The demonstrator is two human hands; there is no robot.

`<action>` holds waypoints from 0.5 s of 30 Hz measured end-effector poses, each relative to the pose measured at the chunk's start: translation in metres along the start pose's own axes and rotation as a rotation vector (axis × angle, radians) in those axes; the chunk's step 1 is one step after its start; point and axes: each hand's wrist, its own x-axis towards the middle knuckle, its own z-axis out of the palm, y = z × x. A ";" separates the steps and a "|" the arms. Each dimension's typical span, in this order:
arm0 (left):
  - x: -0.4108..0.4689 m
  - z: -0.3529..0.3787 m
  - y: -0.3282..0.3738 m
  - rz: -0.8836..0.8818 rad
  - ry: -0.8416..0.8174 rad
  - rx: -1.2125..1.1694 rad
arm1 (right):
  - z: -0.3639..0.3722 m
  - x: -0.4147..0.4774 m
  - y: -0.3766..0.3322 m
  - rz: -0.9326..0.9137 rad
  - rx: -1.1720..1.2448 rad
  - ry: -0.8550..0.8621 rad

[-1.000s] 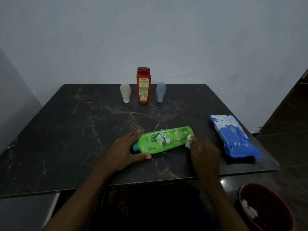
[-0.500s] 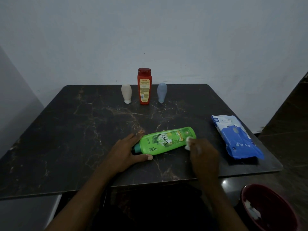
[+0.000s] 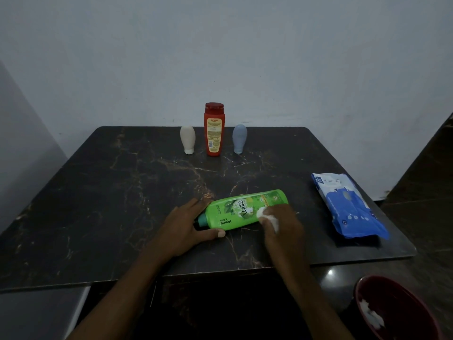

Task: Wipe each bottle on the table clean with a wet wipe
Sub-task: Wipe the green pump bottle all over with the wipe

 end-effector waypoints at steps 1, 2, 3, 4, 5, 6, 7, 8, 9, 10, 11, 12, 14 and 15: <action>0.000 0.000 0.000 -0.001 0.000 0.001 | -0.007 0.005 0.009 0.027 -0.012 0.009; 0.001 0.000 0.000 -0.003 -0.003 0.000 | -0.015 0.009 0.019 0.030 -0.046 0.027; 0.001 0.000 0.000 -0.006 -0.005 -0.004 | -0.021 0.012 0.029 0.034 -0.095 0.048; 0.001 0.001 0.000 -0.008 -0.006 -0.006 | -0.027 0.016 0.037 0.049 -0.140 0.069; 0.001 0.001 0.000 -0.007 -0.006 -0.005 | -0.031 0.019 0.042 0.062 -0.161 0.088; 0.001 0.001 0.000 -0.004 -0.005 0.000 | -0.031 0.020 0.042 0.082 -0.166 0.090; 0.001 0.001 0.000 0.000 -0.005 0.005 | -0.029 0.020 0.037 0.099 -0.154 0.092; 0.001 0.001 0.000 0.004 -0.002 0.009 | -0.023 0.018 0.028 0.113 -0.145 0.095; 0.001 0.001 0.001 0.005 0.001 0.012 | -0.013 0.014 0.019 0.084 -0.167 0.091; 0.001 0.000 0.001 0.005 0.004 0.011 | -0.001 0.008 0.009 0.066 -0.168 0.072; 0.001 0.000 0.001 0.004 0.006 0.011 | 0.013 0.000 -0.002 0.034 -0.156 0.028; 0.000 0.000 0.001 0.003 0.008 0.013 | 0.026 -0.010 -0.013 -0.014 -0.107 -0.012; 0.000 0.001 0.000 0.008 0.013 0.018 | 0.042 -0.027 -0.031 -0.166 -0.119 -0.068; 0.000 0.002 0.000 0.012 0.012 0.016 | 0.045 -0.032 -0.034 -0.199 -0.119 -0.090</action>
